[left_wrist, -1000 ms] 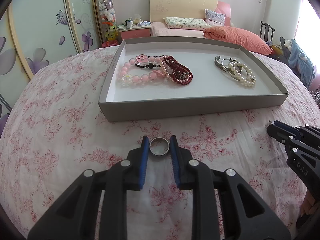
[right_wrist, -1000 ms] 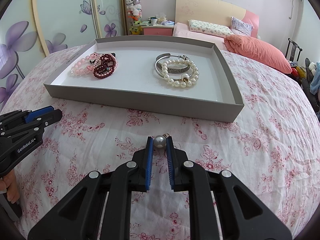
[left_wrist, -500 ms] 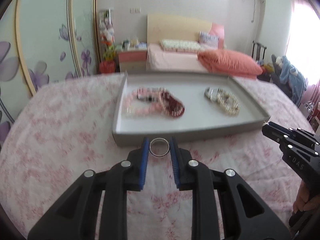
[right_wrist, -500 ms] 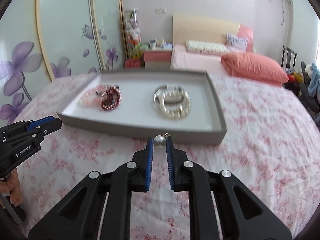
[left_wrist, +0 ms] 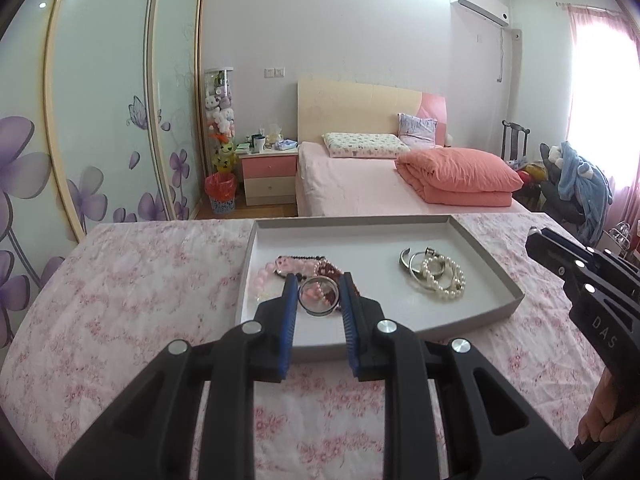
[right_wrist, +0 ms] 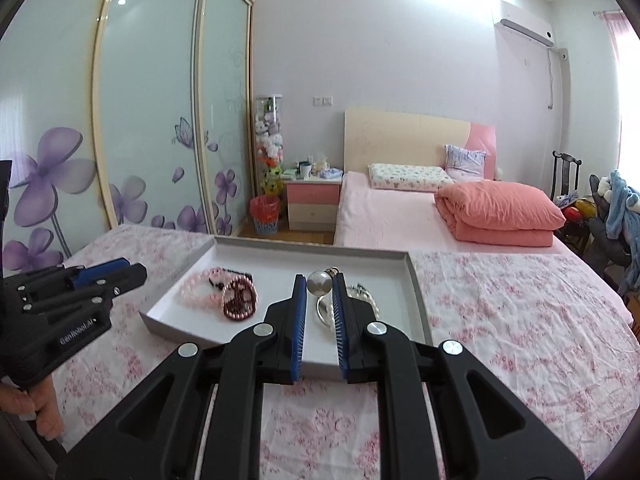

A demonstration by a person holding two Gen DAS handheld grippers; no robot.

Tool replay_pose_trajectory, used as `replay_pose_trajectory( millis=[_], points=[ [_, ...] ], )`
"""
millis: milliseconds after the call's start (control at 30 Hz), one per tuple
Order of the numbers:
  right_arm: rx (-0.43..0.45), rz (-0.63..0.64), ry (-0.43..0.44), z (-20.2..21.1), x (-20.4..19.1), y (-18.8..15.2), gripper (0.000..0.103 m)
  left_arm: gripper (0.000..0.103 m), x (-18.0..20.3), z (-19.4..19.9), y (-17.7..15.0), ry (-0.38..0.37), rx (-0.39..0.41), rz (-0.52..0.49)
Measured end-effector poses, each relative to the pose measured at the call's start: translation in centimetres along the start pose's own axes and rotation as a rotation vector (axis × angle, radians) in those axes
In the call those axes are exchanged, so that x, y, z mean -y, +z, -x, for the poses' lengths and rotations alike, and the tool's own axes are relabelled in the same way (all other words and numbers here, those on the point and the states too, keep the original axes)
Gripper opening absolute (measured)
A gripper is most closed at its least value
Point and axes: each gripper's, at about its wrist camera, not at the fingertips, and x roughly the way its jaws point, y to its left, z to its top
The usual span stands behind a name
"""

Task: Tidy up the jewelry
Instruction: 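Carry the silver ring and pearl earring over the white tray with both grippers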

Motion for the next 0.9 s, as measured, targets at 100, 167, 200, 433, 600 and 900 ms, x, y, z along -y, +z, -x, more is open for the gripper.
replay_pose_trajectory(
  millis=[100, 167, 200, 433, 600, 900],
  points=[
    [0.015, -0.002, 0.001, -0.3, -0.1, 0.4, 0.014, 0.022, 0.0, -0.2, 0.4, 0.001, 0.009, 0.004],
    [0.024, -0.003, 0.001, -0.4, -0.1, 0.6, 0.014, 0.022, 0.0, -0.3, 0.6, 0.002, 0.016, 0.005],
    [0.027, -0.003, 0.002, -0.5, -0.1, 0.7, 0.014, 0.022, -0.1, -0.5, 0.8, 0.001, 0.019, 0.006],
    [0.043, -0.005, -0.002, -1.8, -0.2, 1.4, 0.014, 0.022, 0.3, -2.0, 1.8, -0.003, 0.026, -0.004],
    [0.026, -0.013, -0.003, -3.6, -0.1, 1.6, 0.014, 0.022, 0.4, -3.8, 2.1, -0.001, 0.014, -0.006],
    [-0.021, -0.033, -0.007, -6.9, 0.6, 1.5, 0.014, 0.022, 0.3, -7.1, 2.4, 0.002, -0.020, 0.002]
  ],
)
